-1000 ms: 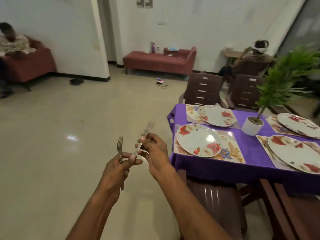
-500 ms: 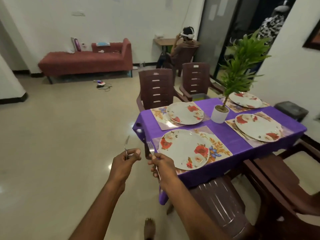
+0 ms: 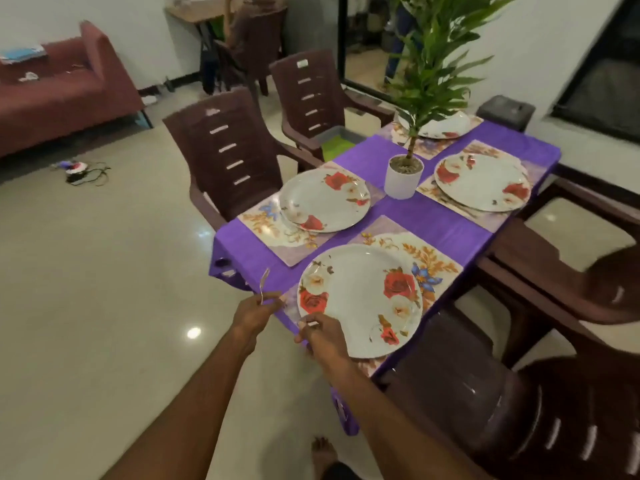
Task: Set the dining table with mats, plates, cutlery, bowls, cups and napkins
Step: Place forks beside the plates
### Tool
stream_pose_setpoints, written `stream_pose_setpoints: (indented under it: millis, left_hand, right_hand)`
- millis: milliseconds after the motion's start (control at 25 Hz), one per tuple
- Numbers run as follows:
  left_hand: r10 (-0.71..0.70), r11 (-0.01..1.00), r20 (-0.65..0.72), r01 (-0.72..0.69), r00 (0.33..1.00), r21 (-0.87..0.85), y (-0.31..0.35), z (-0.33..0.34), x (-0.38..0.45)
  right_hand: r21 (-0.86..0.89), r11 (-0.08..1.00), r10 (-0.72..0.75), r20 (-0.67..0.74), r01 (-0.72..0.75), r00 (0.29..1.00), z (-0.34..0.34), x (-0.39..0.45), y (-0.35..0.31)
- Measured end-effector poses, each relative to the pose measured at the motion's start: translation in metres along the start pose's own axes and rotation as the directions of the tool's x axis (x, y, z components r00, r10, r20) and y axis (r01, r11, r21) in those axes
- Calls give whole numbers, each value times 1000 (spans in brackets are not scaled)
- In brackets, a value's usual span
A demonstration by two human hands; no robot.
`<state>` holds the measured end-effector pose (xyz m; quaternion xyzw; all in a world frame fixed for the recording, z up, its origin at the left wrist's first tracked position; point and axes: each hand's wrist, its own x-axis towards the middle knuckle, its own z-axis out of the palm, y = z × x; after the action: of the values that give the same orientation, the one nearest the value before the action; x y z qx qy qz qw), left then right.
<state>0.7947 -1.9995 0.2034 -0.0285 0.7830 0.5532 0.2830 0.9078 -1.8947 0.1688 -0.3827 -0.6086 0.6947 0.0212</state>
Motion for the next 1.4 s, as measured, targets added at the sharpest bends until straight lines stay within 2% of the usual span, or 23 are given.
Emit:
stream_pose_setpoints:
  millis: [160, 240, 280, 360, 440, 600, 680, 920, 1000, 1160, 1280, 1400]
  left_hand:
    - [-177, 980, 194, 154, 965, 126, -1, -3, 52]
    - [-241, 960, 270, 189, 932, 205, -10, -2, 77]
    - [-265, 952, 292, 203, 919, 228, -16, 1, 87]
    - [-296, 943, 319, 222, 900, 247, -23, 6, 92]
    - [-288, 946, 367, 203, 885, 253, -24, 13, 91]
    - [-242, 947, 430, 116, 869, 299, -24, 18, 94]
    - [-246, 947, 467, 108, 849, 303, -27, 16, 104]
    - [-237, 962, 563, 110, 791, 251, -26, 22, 116]
    - [-223, 964, 567, 93, 793, 249, -25, 25, 116]
    - [-209, 966, 555, 81, 805, 246, -25, 32, 121]
    - [-171, 952, 536, -2, 827, 307, -32, 31, 130]
    - [-131, 879, 507, -136, 852, 457, -43, 26, 133]
  right_hand:
    - [-33, 999, -41, -83, 38, 996, -9, 18, 0]
    - [11, 1000, 26, -174, -24, 984, -10, 18, 3]
    - [61, 996, 83, -263, -70, 961, -10, 15, 8]
    - [238, 963, 216, -422, -123, 880, -5, 3, 22]
    - [369, 921, 315, -519, -124, 795, 4, -4, 37]
    - [403, 908, 384, -687, -115, 617, 36, 4, 38]
    - [396, 908, 400, -723, -138, 563, 42, 4, 35]
    - [383, 912, 394, -724, -145, 567, 38, 11, 42]
    - [385, 908, 406, -708, -166, 578, 40, 16, 47]
    - [401, 908, 389, -706, -118, 592, 34, 24, 50]
    - [414, 905, 387, -716, -91, 581, 29, 16, 41]
    - [401, 906, 404, -730, -133, 551, 28, 12, 48]
